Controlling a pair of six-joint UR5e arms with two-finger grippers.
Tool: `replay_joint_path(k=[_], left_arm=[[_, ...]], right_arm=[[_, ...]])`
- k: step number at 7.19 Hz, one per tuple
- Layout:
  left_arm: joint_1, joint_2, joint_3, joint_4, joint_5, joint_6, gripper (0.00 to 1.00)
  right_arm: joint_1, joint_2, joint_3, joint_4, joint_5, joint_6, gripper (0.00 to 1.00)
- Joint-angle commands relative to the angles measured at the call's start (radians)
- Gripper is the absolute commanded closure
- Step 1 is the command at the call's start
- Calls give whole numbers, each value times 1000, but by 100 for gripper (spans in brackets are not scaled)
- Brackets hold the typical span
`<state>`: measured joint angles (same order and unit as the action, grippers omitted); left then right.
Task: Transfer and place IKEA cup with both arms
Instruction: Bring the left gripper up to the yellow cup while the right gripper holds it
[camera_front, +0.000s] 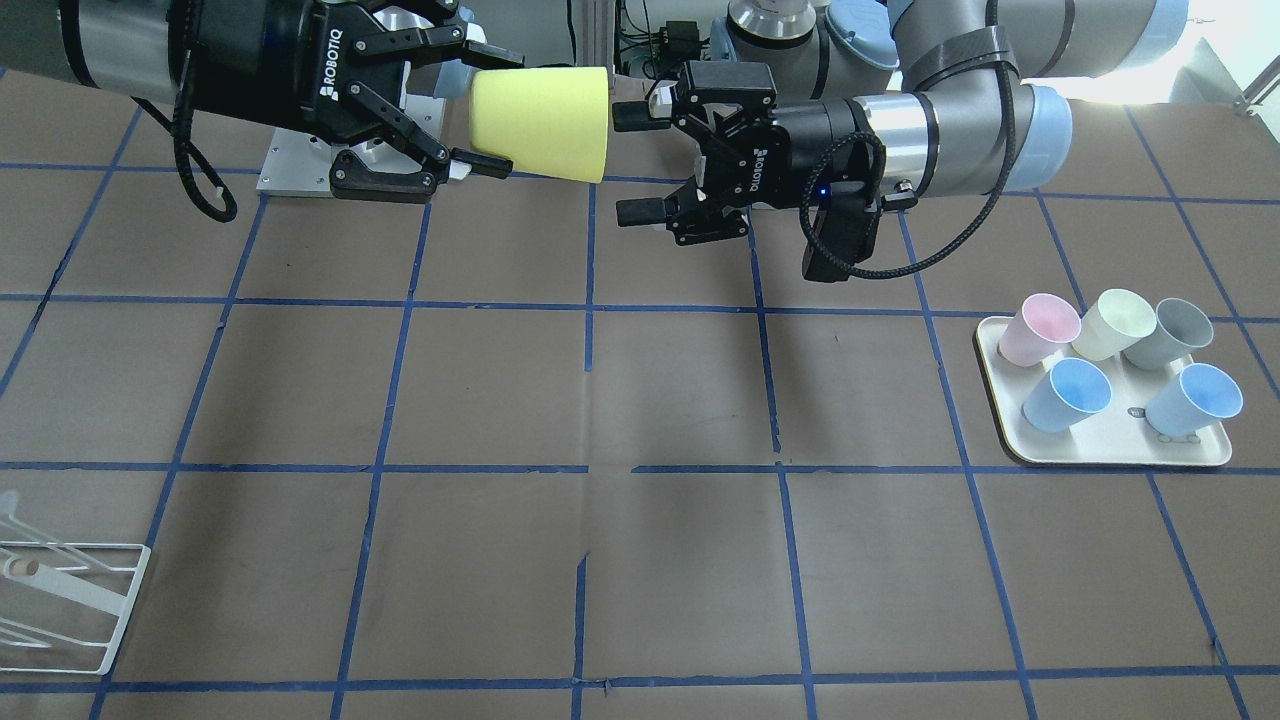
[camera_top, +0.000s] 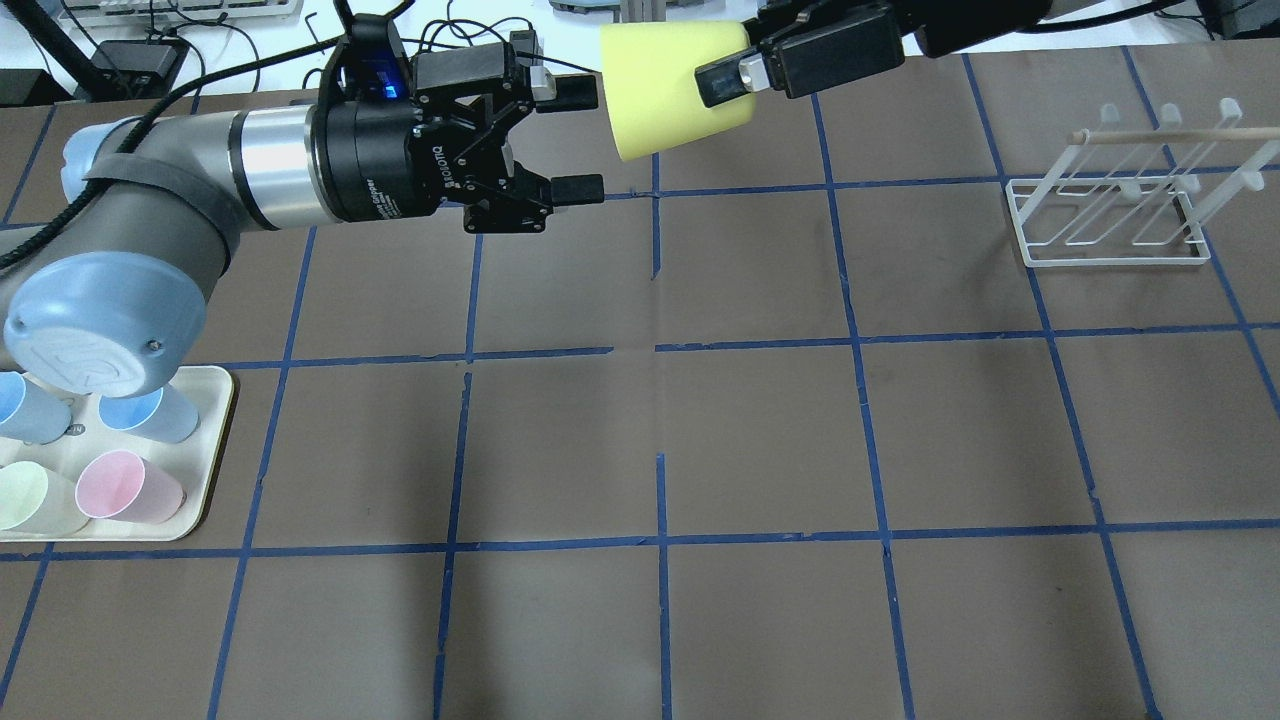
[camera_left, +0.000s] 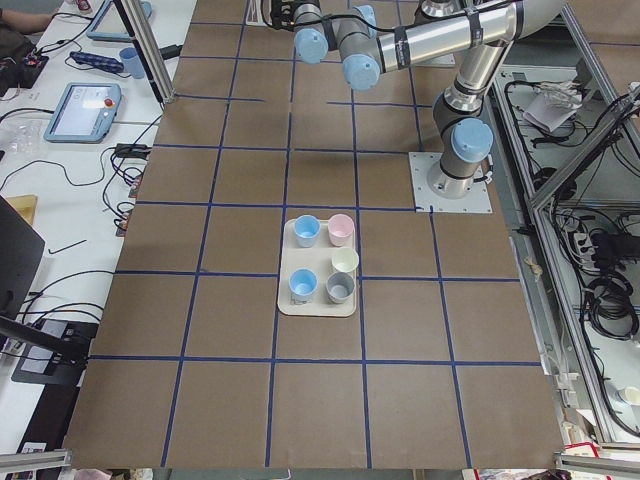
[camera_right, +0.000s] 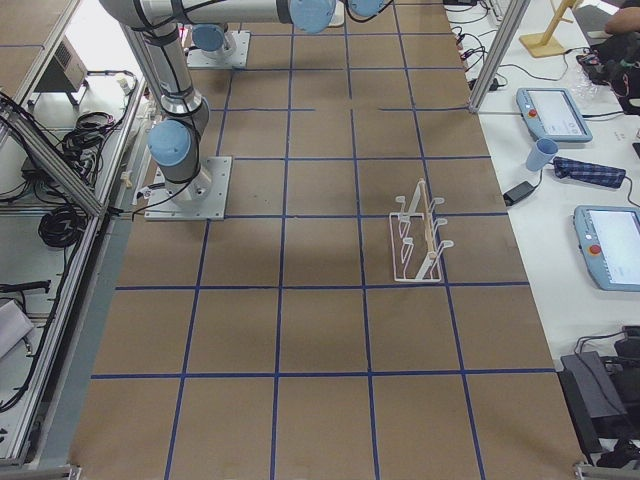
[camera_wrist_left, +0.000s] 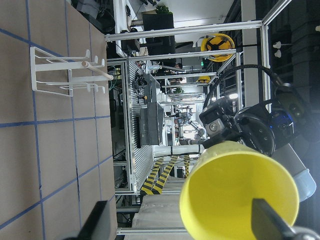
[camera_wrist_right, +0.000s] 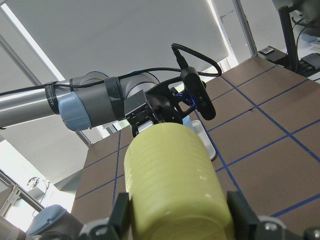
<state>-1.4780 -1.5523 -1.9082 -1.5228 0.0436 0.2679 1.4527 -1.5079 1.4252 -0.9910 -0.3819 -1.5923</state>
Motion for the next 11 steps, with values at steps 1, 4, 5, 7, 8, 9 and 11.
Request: replay_joint_path(k=[1, 4, 5, 7, 8, 9, 11], left_arm=[[-11, -8, -8, 0, -77, -21, 0], [-53, -25, -9, 3, -90, -19, 1], [-54, -29, -9, 6, -90, -19, 3], [-58, -29, -6, 7, -91, -19, 23], [-58, -29, -6, 7, -91, -19, 32], [-58, -31, -3, 9, -93, -19, 36], [-58, -45, 2, 32, -94, -18, 37]], right_arm=[[0, 0, 1, 0, 2, 0, 84], [0, 2, 0, -2, 5, 0, 83], [0, 0, 0, 0, 3, 0, 83], [0, 0, 0, 0, 5, 0, 83], [0, 0, 0, 0, 3, 2, 82], [0, 0, 0, 0, 3, 3, 80], [0, 0, 0, 0, 3, 9, 80]])
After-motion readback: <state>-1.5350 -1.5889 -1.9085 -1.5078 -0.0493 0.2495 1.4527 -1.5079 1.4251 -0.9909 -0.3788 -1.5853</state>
